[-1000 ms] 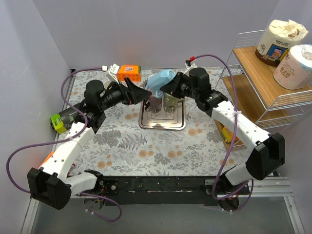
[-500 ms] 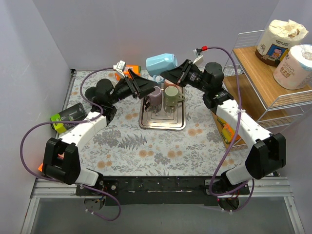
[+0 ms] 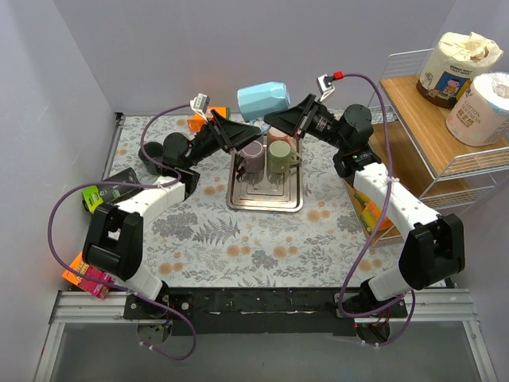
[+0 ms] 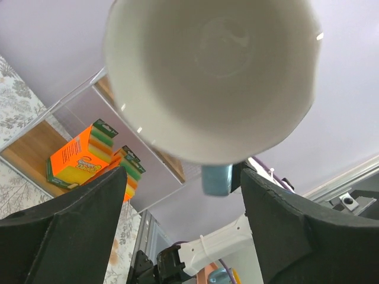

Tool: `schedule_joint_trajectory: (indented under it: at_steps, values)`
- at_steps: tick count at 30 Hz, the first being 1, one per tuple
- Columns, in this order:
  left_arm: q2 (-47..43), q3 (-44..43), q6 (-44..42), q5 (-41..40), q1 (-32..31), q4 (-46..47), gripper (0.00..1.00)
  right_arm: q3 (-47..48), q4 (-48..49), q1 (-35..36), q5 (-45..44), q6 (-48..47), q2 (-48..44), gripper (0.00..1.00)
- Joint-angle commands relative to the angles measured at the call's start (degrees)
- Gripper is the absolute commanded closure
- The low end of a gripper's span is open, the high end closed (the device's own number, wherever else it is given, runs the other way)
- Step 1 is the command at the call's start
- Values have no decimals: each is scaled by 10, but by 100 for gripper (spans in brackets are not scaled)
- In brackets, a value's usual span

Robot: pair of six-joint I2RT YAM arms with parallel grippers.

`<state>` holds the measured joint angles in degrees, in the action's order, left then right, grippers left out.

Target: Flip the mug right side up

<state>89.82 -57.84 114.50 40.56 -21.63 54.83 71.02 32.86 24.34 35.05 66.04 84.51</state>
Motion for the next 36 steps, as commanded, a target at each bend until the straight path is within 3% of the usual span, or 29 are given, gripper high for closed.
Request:
schedule_joint_trajectory:
  at_steps: [1, 10, 14, 18, 25, 31, 36]
  values:
    - [1, -17, 164, -26, -7, 73, 26, -3, 104, 1, 19, 0, -12, 99]
    - [24, -17, 201, -31, -17, 115, 53, -20, 99, 1, 17, -17, -9, 99]
    - [26, -19, 204, -32, -18, 115, 70, -20, 94, 1, 27, -21, -4, 99]
    - [26, -24, 209, -33, -19, 108, 98, -31, 86, 1, 31, -31, -7, 99]
    - [10, -25, 187, -36, -18, 80, 100, -46, 25, 1, 23, -79, -17, 98]
    - [-32, -45, 115, -39, -17, -5, 100, -56, -18, 1, 4, -87, -18, 57]
    - [-87, -122, -59, -86, -11, -232, 100, -51, -51, 0, 3, -94, -22, 46]
